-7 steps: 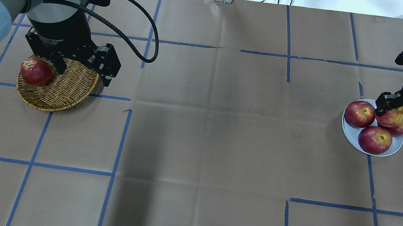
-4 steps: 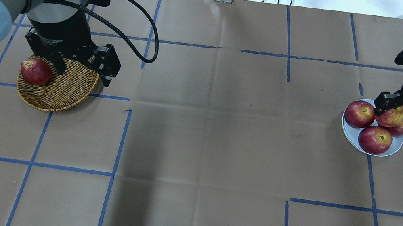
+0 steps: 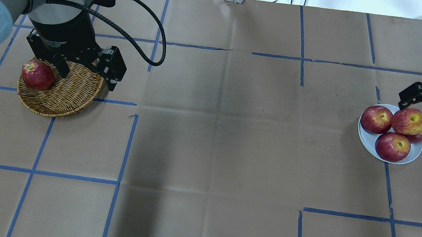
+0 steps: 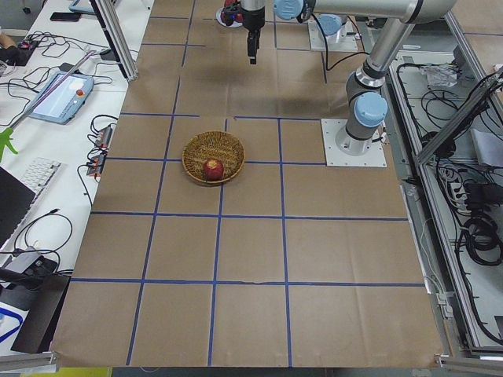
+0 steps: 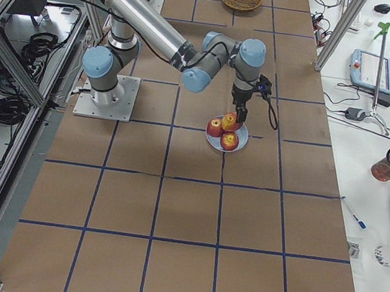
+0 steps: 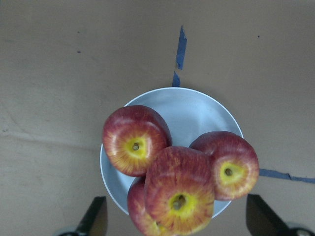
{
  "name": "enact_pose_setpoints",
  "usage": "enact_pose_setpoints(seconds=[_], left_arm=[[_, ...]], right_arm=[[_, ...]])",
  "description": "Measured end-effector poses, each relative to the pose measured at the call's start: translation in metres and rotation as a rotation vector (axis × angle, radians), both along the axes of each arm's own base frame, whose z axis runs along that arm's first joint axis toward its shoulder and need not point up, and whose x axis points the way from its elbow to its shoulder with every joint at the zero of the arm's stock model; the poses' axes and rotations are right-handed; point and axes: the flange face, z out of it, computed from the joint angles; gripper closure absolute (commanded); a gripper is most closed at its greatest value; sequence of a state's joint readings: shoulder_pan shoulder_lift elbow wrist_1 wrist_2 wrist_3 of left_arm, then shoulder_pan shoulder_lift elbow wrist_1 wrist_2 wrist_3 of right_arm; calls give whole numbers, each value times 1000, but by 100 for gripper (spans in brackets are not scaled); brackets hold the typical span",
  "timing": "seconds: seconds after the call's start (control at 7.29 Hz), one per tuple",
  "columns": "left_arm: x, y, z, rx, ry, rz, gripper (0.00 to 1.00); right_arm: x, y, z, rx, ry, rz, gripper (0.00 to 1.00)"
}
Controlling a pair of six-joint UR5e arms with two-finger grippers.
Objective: Transfer apple from basket to plate
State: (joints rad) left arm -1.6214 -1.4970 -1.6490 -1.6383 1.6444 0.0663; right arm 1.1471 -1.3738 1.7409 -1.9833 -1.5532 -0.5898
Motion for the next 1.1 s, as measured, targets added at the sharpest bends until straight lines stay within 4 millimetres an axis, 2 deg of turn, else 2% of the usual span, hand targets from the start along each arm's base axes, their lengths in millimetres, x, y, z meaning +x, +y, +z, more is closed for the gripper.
enact_pose_setpoints(seconds=[0.27,0.55,0.82,0.96,1.1], left_arm=[[0,0,0,0,0,-1,1],[0,0,0,0,0,0,1],[0,0,0,0,0,0,1],[0,0,0,1,0,0,1],[0,0,0,1,0,0,1]], right_arm=[[50,15,59,37,-15,18,0],[112,45,102,58,-22,-2,0],[188,73,127,48,-16,-15,0],[217,82,132,41,-10,-34,0],[232,87,133,42,-7,-51,0]])
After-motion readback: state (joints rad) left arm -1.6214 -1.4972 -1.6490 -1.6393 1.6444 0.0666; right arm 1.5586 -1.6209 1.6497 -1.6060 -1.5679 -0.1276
